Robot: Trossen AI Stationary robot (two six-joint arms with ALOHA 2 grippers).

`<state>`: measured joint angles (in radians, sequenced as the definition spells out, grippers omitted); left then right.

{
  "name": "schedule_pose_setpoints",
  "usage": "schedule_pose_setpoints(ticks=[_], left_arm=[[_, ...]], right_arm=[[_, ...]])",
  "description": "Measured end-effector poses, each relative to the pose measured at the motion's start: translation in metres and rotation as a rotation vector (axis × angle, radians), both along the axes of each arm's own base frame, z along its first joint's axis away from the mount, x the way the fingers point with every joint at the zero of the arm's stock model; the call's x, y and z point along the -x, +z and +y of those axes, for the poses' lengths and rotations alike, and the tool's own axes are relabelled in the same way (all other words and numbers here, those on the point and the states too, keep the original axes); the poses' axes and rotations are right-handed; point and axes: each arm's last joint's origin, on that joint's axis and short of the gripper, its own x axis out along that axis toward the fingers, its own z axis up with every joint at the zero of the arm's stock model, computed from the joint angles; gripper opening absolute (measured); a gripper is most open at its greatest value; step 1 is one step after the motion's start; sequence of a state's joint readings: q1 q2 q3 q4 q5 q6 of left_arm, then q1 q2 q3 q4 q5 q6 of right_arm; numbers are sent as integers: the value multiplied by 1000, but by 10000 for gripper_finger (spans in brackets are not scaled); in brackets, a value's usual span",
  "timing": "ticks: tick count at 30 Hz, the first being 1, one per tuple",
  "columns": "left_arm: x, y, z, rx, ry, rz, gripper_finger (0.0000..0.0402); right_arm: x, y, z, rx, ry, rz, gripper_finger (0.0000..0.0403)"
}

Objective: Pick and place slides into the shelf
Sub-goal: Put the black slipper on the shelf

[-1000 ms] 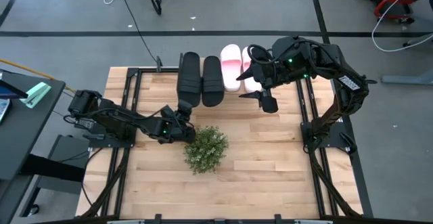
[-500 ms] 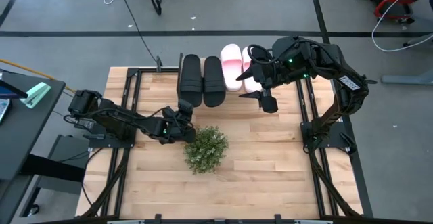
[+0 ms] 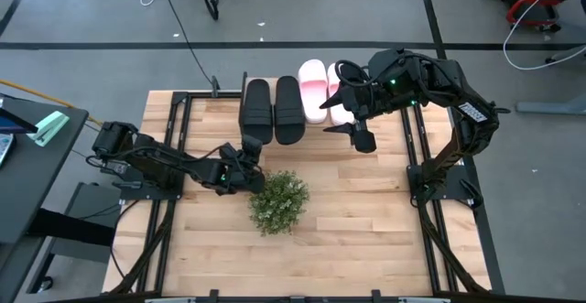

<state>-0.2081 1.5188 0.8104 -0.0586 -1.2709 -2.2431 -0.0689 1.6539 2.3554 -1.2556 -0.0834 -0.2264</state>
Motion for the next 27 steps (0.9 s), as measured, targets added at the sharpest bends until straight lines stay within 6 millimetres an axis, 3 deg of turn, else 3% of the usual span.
schedule_pose_setpoints(ticks=[8,27], left_arm=[[0,0,6,-4,17,16,185],[-2,0,13,19,35,-9,185]], right_arm=[[0,0,0,-12,-1,0,260],[-5,-3,0,-35,6,15,260]])
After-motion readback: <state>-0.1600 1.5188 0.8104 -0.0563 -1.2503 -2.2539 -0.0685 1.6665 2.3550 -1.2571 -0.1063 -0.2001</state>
